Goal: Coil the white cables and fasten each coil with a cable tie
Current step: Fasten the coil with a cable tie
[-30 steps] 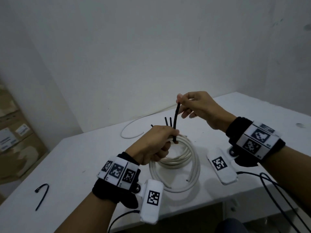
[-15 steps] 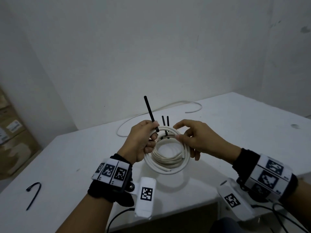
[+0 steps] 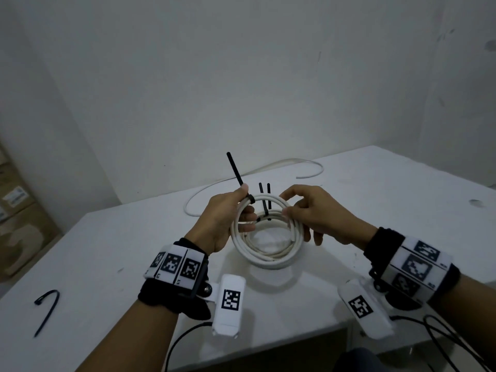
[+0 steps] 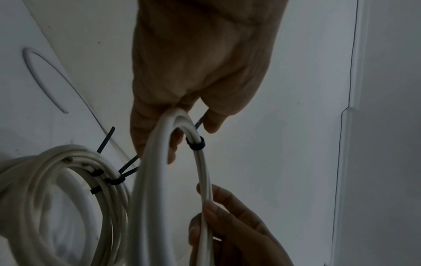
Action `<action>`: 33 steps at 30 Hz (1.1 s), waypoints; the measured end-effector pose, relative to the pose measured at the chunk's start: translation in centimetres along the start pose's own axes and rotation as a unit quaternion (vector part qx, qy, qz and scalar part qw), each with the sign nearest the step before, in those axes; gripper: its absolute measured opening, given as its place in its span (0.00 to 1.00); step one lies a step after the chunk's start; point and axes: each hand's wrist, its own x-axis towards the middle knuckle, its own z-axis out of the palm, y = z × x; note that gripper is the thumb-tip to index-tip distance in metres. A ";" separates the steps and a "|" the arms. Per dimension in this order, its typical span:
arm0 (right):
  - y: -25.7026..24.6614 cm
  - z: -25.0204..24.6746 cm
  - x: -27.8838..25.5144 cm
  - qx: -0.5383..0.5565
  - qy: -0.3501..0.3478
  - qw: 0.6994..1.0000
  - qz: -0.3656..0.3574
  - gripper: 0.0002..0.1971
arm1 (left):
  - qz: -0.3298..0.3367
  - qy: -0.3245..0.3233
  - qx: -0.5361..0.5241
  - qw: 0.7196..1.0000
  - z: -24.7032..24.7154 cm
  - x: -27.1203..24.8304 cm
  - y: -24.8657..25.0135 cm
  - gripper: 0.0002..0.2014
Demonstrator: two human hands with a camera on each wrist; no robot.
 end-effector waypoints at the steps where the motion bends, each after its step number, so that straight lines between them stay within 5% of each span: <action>1: 0.1 -0.2 0.4 0.016 0.004 1.000 0.007 0.05 | -0.005 0.002 -0.001 1.000 -0.1 0.3 -0.1 0.17; 6: 0.5 -1.3 2.5 0.079 0.014 0.996 0.049 0.07 | -0.011 0.003 0.033 0.999 -0.2 1.0 -1.5 0.08; 10: 1.3 -1.1 3.9 0.028 0.008 0.996 0.084 0.07 | 0.024 0.020 0.097 0.995 -0.2 2.2 -2.8 0.08; 16: 2.7 -0.2 4.6 -0.079 0.022 0.991 0.110 0.08 | 0.078 0.056 0.364 0.927 0.1 4.6 -4.8 0.14; 20: 3.5 0.5 5.1 -0.124 0.016 0.983 0.131 0.13 | 0.070 0.059 0.428 0.899 0.4 5.6 -5.9 0.03; 25: 4.2 1.4 5.1 -0.168 0.017 0.978 0.121 0.12 | 0.054 0.034 0.471 0.880 0.4 5.8 -6.3 0.10; 29: 4.3 1.6 5.2 -0.205 0.028 0.973 0.105 0.15 | 0.045 0.041 0.568 0.821 0.4 5.6 -6.1 0.19; 33: 4.0 1.2 5.3 -0.243 0.036 0.965 0.097 0.17 | 0.046 0.050 0.552 0.831 0.2 5.0 -5.8 0.26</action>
